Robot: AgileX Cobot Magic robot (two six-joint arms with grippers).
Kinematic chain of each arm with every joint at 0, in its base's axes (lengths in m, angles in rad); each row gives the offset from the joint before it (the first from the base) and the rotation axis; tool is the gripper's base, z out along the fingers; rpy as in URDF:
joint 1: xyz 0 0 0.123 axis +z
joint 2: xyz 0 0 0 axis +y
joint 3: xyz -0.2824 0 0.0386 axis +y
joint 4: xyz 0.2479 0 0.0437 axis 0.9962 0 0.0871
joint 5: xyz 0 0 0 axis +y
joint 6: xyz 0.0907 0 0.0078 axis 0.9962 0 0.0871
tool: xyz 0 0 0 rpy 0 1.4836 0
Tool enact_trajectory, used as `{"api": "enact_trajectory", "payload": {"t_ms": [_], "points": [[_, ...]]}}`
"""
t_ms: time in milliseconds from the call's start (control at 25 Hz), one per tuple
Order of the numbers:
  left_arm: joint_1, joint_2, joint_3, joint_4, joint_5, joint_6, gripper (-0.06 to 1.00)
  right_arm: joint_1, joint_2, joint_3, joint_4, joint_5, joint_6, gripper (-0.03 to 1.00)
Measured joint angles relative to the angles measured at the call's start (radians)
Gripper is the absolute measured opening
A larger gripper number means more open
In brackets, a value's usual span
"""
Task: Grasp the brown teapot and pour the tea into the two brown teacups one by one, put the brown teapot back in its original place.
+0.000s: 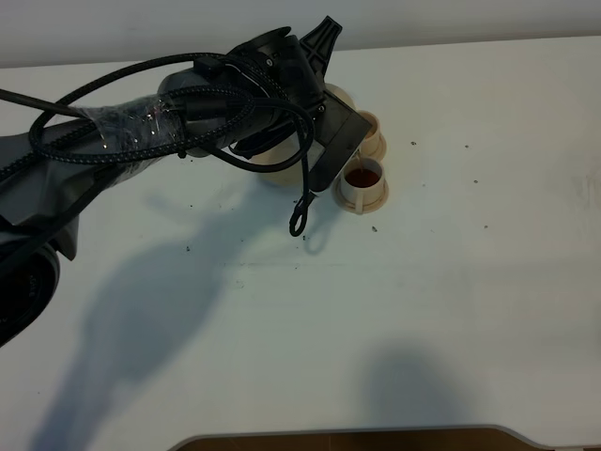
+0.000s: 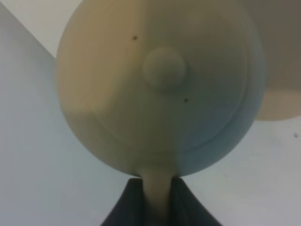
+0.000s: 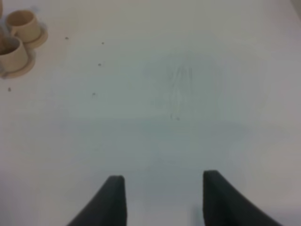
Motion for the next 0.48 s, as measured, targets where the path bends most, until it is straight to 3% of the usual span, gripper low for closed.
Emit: {"api": "enact_trajectory", "payload": {"t_ms": [480], "points": [[0.000, 0.000, 0.000, 0.003, -0.017, 0.033, 0.11, 0.000, 0.000, 0.000, 0.000, 0.000, 0.000, 0.40]]}}
